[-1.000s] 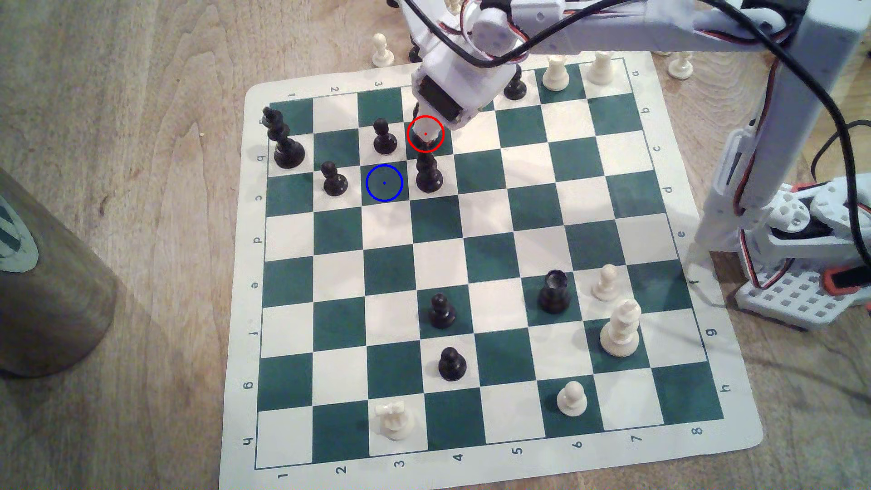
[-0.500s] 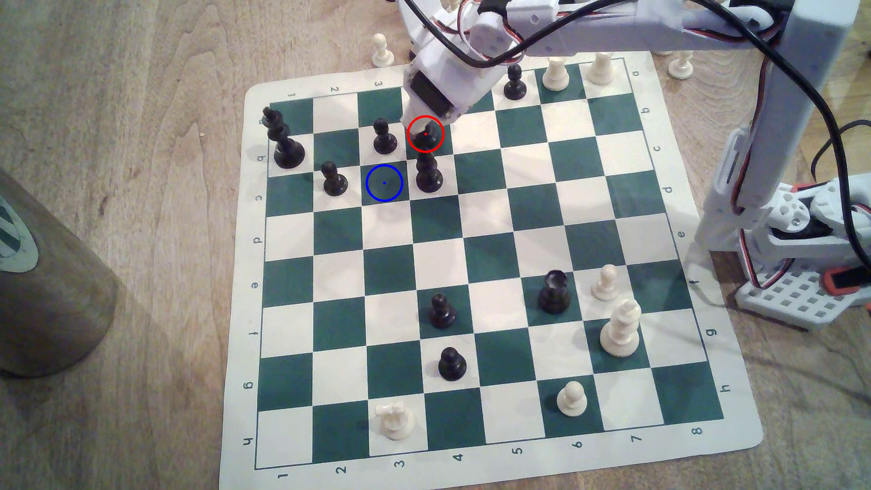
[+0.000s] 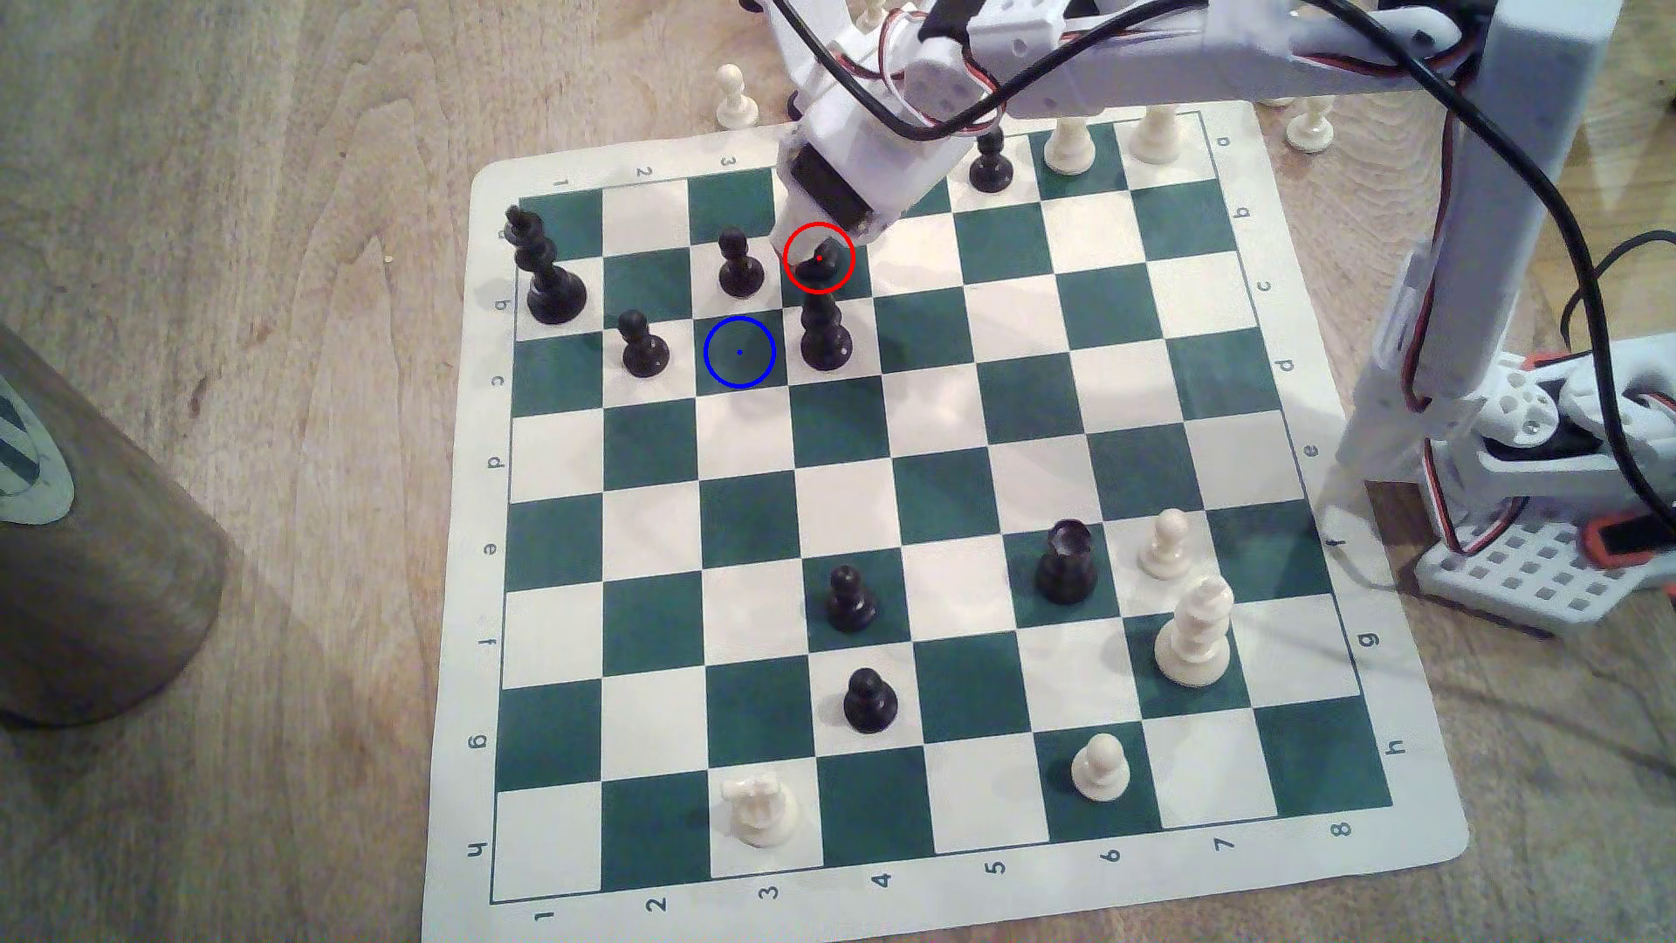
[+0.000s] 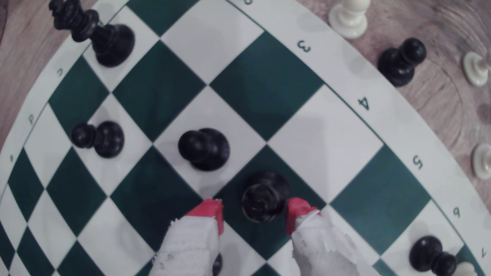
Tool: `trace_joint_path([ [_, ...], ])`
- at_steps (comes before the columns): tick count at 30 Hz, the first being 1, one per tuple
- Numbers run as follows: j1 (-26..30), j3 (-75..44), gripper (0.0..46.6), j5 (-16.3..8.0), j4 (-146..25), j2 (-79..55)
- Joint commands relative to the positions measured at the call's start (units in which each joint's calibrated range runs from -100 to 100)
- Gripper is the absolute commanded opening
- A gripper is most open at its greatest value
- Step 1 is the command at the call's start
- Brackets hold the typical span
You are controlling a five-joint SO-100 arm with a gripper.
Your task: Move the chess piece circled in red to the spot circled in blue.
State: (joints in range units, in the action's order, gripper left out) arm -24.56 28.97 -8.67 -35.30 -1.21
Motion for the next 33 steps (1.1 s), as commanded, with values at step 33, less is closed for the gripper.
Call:
trace_joint_path([
  [33,-1.1,0.8,0.2,0.7,0.7,7.2],
])
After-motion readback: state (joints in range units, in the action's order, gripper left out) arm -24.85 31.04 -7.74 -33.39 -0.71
